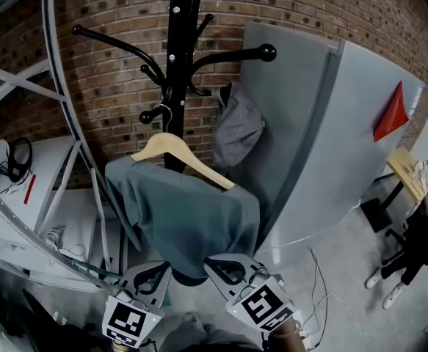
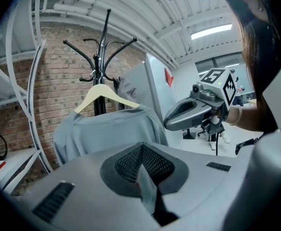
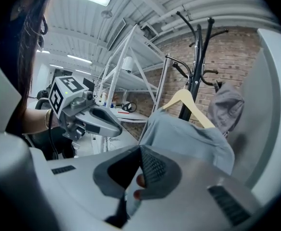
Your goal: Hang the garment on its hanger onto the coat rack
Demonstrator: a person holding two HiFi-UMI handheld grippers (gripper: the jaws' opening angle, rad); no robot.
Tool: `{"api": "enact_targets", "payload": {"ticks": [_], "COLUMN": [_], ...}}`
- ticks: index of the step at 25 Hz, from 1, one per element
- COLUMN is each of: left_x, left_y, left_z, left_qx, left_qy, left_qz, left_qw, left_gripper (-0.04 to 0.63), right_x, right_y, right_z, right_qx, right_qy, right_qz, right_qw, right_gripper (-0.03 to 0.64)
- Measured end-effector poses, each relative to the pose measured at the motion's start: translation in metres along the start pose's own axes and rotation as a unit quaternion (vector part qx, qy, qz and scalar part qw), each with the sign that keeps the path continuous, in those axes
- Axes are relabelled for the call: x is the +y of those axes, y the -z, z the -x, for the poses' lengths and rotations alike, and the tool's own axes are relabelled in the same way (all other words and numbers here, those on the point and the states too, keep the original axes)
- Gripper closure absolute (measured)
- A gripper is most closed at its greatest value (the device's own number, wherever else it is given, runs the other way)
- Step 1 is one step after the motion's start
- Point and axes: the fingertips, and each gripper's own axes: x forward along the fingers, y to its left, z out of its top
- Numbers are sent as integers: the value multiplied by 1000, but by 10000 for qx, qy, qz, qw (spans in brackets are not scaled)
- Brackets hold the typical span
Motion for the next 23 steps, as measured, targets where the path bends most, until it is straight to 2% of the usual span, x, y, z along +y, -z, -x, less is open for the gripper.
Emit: {"api": "enact_targets", "payload": {"ticks": [8, 14, 18, 23], "left_x": [13, 24, 35, 40], "left_y": [-1, -10, -10, -5], "left_z": [1, 6, 4, -1], "left_qx": [-44, -429, -424, -367], "left_qy": [-161, -140, -308, -310], "left_qz": [66, 582, 495, 556], "left_qw": [9998, 9973, 9974, 9973], "left_gripper": [592, 592, 592, 592], "right_x": [5, 5, 3, 1], "right_y": [-1, -1, -2, -4], "right_z": [-9, -16, -20, -27], "right_qx": [98, 180, 191, 192], "right_qy": [-68, -64, -82, -130], "right_qz": [58, 95, 99, 130], "right_qw": [9999, 9998, 9997, 9996], "right_gripper": [595, 595, 595, 595]}}
